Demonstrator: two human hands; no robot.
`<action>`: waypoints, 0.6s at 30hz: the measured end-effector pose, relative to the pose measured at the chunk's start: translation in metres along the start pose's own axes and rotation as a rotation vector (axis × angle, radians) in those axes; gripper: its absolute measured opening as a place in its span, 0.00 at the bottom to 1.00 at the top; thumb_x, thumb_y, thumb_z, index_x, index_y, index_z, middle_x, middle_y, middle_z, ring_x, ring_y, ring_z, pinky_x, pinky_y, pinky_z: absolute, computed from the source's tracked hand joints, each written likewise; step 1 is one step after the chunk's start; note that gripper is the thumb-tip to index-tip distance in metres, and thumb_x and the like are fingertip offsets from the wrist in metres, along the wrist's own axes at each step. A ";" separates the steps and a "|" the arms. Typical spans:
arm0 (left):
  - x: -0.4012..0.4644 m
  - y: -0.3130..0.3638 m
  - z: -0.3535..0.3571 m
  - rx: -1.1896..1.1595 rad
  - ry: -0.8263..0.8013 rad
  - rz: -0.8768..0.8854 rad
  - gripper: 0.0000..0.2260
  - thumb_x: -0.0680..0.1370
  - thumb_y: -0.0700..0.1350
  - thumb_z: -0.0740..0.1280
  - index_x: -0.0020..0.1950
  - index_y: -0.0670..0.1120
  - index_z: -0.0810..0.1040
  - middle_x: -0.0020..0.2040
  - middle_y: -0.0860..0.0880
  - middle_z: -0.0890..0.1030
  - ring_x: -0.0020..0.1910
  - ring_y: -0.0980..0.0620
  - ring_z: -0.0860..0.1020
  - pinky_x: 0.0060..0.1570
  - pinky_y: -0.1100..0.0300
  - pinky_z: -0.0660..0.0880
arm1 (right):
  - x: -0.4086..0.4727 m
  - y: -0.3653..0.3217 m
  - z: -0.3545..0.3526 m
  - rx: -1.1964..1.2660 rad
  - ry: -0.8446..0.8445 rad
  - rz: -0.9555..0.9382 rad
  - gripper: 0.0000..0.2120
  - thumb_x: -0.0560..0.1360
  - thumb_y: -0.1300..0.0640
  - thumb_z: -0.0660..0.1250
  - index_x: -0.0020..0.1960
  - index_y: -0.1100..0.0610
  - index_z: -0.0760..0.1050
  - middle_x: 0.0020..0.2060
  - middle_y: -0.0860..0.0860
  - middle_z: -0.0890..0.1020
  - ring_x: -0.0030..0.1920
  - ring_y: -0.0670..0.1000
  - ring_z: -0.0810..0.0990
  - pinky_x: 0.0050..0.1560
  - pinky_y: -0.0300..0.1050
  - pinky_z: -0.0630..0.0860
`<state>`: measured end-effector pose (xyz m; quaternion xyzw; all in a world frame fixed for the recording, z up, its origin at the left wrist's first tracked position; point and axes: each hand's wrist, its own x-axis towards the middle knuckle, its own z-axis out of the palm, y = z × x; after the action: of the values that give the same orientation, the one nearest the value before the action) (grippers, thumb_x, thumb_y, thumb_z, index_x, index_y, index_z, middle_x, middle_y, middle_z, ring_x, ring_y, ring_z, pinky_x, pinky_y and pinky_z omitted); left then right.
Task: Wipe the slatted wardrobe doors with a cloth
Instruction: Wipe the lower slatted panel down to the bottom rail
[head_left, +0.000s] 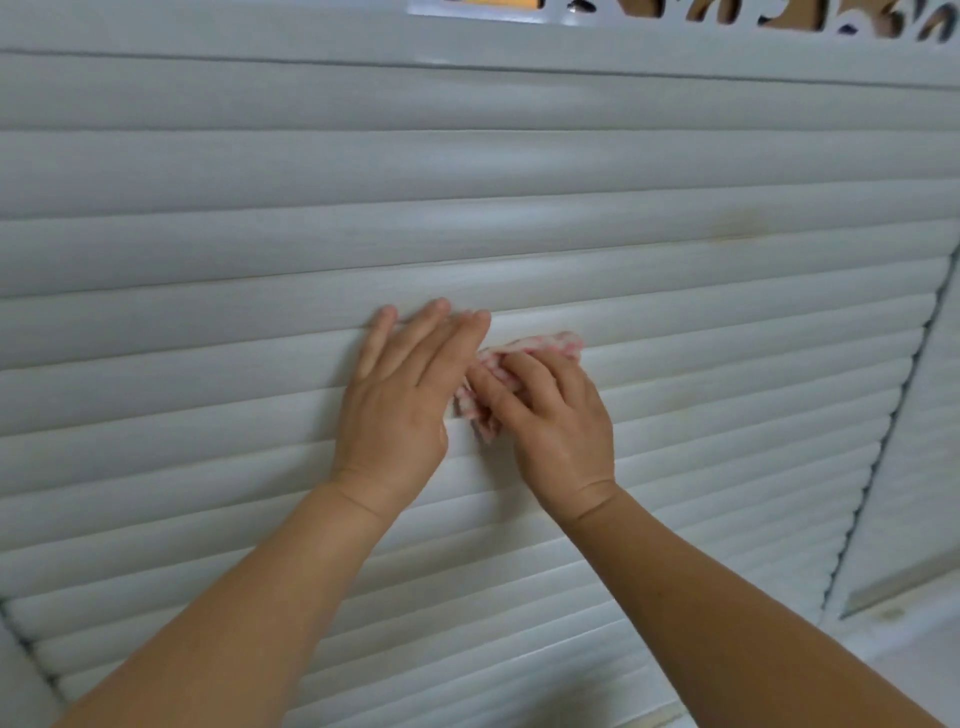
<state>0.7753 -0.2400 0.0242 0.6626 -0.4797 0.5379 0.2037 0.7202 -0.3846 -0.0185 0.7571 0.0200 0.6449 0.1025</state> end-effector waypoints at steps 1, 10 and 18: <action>0.002 0.005 0.005 -0.009 -0.019 0.014 0.27 0.69 0.33 0.51 0.68 0.45 0.65 0.62 0.46 0.77 0.66 0.49 0.67 0.69 0.47 0.56 | -0.004 0.016 -0.003 -0.017 -0.025 0.025 0.16 0.74 0.61 0.63 0.59 0.52 0.80 0.55 0.52 0.72 0.53 0.56 0.72 0.47 0.51 0.77; 0.045 0.033 0.041 -0.065 -0.057 0.053 0.30 0.68 0.32 0.49 0.69 0.45 0.63 0.65 0.45 0.75 0.68 0.47 0.66 0.70 0.47 0.55 | 0.000 0.080 -0.014 -0.172 0.046 0.734 0.15 0.75 0.44 0.62 0.57 0.48 0.78 0.56 0.47 0.76 0.57 0.41 0.71 0.57 0.44 0.72; 0.067 0.055 0.064 -0.006 -0.009 -0.025 0.28 0.69 0.34 0.52 0.69 0.45 0.63 0.63 0.45 0.76 0.67 0.48 0.66 0.71 0.47 0.54 | 0.012 0.102 -0.011 -0.063 0.150 -0.017 0.14 0.80 0.64 0.58 0.57 0.58 0.81 0.50 0.57 0.83 0.53 0.58 0.74 0.51 0.53 0.77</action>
<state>0.7584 -0.3434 0.0499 0.6702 -0.4740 0.5311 0.2101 0.7014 -0.4809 0.0134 0.7029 0.0137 0.6992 0.1299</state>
